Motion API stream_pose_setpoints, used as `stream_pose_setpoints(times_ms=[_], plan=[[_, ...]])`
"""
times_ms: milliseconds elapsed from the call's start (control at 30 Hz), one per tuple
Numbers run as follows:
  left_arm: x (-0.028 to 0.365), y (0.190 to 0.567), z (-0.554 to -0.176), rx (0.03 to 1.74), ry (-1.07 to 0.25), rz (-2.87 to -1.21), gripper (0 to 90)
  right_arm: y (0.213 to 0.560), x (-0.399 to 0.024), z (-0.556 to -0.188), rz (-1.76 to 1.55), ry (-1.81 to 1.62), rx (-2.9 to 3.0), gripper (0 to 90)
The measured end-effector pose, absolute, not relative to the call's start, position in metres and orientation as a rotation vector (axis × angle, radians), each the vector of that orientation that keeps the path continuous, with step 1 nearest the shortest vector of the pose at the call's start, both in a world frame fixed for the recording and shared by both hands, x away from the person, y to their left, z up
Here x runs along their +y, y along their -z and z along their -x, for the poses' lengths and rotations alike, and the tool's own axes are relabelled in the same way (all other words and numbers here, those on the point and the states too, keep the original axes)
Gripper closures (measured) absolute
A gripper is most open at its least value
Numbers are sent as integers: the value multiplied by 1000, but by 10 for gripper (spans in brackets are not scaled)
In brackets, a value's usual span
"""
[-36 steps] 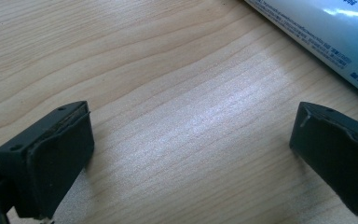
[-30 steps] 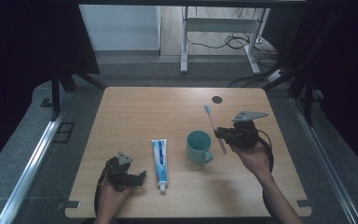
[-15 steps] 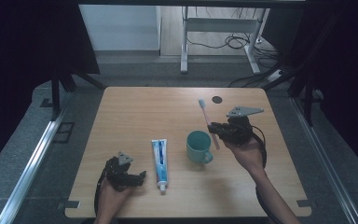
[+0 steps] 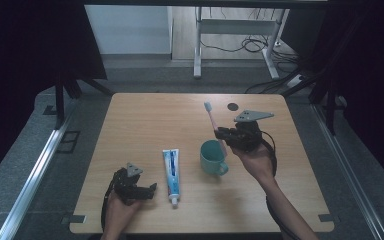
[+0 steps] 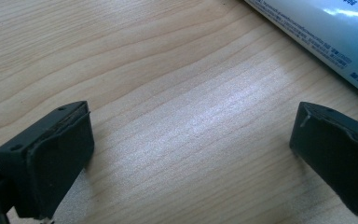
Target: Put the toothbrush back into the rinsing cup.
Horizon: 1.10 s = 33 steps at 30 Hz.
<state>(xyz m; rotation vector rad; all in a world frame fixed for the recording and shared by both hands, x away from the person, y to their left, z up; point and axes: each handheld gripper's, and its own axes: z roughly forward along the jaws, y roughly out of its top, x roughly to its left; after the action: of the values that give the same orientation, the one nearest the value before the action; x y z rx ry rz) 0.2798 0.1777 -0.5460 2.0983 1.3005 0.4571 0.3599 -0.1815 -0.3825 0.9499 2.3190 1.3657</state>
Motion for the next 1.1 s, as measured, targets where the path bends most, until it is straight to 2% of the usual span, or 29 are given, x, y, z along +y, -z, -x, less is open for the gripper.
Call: stream_pose_setpoints(times_ms=[267, 1100], plan=[[178, 546, -280, 1300, -457, -2098, 0, 393, -168, -363, -932, -1363, 2326, 788], [178, 546, -280, 1297, -457, -2106, 0, 440, -167, -368, -980, -1293, 2376, 788]])
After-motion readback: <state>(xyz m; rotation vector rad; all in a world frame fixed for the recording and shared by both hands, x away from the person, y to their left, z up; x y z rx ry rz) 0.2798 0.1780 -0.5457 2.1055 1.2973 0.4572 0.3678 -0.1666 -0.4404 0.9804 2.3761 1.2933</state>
